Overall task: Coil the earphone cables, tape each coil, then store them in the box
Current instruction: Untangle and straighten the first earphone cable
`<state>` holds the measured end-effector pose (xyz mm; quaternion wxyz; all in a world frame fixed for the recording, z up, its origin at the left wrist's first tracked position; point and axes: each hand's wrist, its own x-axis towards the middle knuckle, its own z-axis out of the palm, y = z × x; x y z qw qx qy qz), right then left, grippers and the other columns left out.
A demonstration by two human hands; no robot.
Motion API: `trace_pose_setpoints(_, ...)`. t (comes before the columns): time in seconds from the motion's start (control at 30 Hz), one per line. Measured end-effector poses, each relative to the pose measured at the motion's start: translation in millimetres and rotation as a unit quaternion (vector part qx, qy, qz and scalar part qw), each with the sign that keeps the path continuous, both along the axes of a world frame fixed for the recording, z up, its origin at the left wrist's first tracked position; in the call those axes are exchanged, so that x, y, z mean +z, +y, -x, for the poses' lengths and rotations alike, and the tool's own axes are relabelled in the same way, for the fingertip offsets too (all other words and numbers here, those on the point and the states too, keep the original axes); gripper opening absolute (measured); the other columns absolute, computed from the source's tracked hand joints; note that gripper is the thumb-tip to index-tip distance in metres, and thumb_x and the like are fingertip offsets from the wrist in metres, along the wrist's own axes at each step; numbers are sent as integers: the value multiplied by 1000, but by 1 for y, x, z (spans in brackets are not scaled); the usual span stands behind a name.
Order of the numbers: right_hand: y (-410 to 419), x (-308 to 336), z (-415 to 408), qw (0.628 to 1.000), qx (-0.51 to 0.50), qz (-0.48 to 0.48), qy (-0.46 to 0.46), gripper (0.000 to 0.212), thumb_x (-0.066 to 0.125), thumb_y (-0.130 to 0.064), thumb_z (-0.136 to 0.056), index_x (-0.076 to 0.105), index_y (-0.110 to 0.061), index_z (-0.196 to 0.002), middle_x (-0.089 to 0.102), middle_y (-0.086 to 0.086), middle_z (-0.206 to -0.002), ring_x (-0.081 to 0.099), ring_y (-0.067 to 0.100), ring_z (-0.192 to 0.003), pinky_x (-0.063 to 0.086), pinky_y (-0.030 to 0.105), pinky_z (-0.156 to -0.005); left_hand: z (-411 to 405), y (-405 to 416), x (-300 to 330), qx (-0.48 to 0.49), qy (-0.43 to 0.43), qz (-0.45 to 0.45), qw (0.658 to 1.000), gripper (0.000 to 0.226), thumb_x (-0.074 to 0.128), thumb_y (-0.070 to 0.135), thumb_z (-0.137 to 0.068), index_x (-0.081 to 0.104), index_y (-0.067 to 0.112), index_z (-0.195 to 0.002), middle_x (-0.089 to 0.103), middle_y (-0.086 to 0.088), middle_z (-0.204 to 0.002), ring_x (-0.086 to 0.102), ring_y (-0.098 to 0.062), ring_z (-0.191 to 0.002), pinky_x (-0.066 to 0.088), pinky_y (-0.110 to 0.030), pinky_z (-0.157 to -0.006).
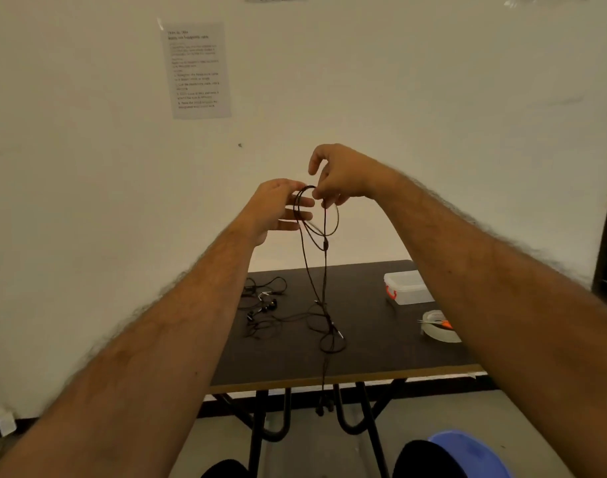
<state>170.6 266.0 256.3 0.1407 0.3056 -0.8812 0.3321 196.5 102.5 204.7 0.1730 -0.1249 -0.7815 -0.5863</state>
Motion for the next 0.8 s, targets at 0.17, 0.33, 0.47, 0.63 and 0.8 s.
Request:
trace_pose_setpoints(0.17,-1,21,-22,999,13,27,27,21,69,1,-85,58,-9,-100,69,13,-81,70,20,-63,62,34,-63,-27,1,30,-11,16,86,996,44,39,53,-102,62,20,-118,74,-2,-103,74,-19,-89,57,-34,-78)
trace_pose_setpoints(0.33,-7,39,-38,994,-7,8,110,10,68,-5,-87,68,-7,-97,62,4,-77,60,14,-60,53,24,-50,-38,-2,48,37,45,133,989,27,58,37,-98,63,15,-113,74,0,-101,73,-17,-90,53,-29,-71)
trace_pose_setpoints(0.47,-5,42,-42,990,-7,5,137,14,69,-5,-87,69,-11,-101,58,-2,-76,54,9,-59,44,19,-51,-37,-6,48,75,85,124,986,15,64,21,-94,62,16,-108,73,-3,-94,70,-15,-77,49,-29,-68)
trace_pose_setpoints(0.63,1,35,-36,989,-5,-20,146,9,75,-8,-84,74,-9,-93,67,-3,-79,60,7,-71,45,13,-59,-32,-6,38,100,83,161,978,17,64,21,-94,65,14,-109,73,-3,-88,71,-15,-69,47,-27,-64)
trace_pose_setpoints(0.8,6,33,-37,989,-16,2,148,4,71,-10,-86,74,-10,-88,68,-3,-75,58,3,-55,47,19,-53,-27,-12,27,139,80,254,954,19,60,28,-97,69,16,-110,67,-1,-100,65,-17,-94,48,-30,-79)
